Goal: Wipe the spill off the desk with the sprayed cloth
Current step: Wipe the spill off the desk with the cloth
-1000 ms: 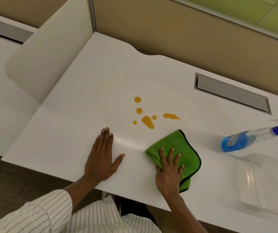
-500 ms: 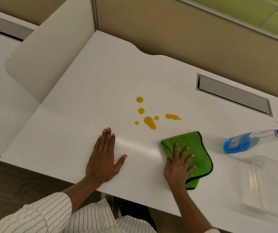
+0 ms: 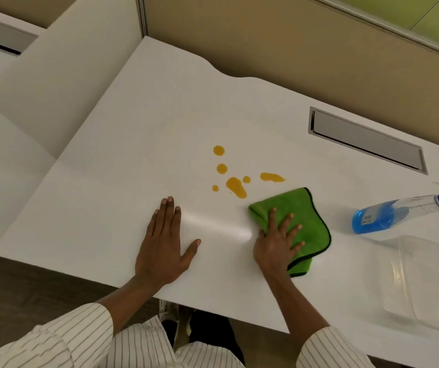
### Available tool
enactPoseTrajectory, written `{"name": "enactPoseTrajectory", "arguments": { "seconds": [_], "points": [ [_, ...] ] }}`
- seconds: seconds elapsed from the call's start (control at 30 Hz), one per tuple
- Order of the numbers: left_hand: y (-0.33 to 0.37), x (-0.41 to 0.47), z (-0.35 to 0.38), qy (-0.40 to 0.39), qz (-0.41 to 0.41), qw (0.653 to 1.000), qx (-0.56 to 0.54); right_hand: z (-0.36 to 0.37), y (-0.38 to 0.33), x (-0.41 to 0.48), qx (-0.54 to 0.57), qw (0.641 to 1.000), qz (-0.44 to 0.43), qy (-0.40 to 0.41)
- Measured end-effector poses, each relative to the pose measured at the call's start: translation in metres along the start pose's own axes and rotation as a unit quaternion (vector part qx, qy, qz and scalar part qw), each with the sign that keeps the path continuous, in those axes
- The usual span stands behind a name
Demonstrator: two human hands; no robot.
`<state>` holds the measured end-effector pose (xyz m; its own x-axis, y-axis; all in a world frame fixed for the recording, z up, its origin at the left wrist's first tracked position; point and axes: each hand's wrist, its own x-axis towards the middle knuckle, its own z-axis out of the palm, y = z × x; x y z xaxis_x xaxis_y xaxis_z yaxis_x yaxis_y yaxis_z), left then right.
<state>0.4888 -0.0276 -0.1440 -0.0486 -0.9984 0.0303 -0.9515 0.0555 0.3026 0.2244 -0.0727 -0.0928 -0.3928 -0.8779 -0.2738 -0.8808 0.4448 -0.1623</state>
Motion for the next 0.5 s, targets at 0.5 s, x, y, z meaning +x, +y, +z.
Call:
{"name": "enactPoseTrajectory", "arguments": {
  "seconds": [0.5],
  "points": [
    [0.0, 0.0, 0.0, 0.004, -0.008, 1.0, 0.012, -0.035, -0.016, 0.085, 0.032, 0.999, 0.025, -0.024]
  ]
}}
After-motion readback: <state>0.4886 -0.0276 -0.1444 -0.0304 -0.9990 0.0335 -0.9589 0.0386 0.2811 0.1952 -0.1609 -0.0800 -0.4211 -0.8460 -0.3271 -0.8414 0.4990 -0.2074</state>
